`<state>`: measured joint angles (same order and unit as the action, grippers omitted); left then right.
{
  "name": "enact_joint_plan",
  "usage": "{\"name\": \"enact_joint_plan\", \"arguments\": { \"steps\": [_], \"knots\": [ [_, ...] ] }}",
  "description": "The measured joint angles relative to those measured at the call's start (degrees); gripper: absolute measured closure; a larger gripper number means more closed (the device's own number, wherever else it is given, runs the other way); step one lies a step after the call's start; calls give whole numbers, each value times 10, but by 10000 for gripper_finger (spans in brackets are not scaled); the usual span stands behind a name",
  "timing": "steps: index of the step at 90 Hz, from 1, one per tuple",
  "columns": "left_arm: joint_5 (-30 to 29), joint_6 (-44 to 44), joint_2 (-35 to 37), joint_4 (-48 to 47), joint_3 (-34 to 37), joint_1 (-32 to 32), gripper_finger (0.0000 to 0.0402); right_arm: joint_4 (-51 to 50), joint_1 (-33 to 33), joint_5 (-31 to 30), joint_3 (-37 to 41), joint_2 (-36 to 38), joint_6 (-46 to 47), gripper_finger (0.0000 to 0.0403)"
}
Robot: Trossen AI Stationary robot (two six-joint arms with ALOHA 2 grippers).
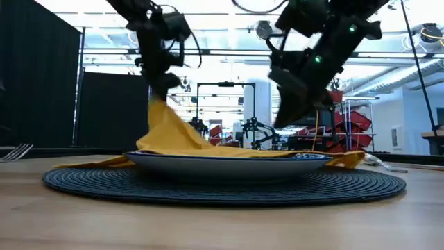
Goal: Set table place
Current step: Fold the yellow table napkin
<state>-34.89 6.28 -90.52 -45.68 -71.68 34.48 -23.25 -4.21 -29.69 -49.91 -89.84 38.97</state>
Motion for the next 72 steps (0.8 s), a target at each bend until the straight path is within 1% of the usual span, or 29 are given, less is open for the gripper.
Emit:
{"name": "enact_joint_plan", "arguments": {
  "steps": [8,13,19,24,29,34,39,46,52,60,72],
  "knots": [
    [-2,0,-23,-43,0,5,176,-52,-2,-21,0,0,31,316],
    [-18,0,-35,-72,0,8,176,-72,-7,-32,0,0,43,316],
    [-51,6,-48,-98,0,8,175,-80,-13,-42,3,0,49,316],
    [-47,28,-51,-104,0,5,175,-78,-16,-47,8,0,50,316],
    [-8,47,-51,-97,0,-4,175,-68,-18,-49,16,0,49,316],
    [44,61,-50,-69,0,-19,175,-56,-19,-50,27,0,48,316],
    [109,72,-47,-38,0,-37,175,-43,-17,-50,40,0,47,316],
    [218,75,-46,18,0,-66,175,-26,-14,-48,61,0,48,316],
    [287,68,-46,68,0,-97,175,-14,-10,-42,80,0,52,316],
    [337,60,-49,143,0,-143,175,-9,-10,-32,98,0,56,316],
    [344,62,-66,242,0,-200,175,-8,-10,-17,102,0,65,316]
  ]
}}
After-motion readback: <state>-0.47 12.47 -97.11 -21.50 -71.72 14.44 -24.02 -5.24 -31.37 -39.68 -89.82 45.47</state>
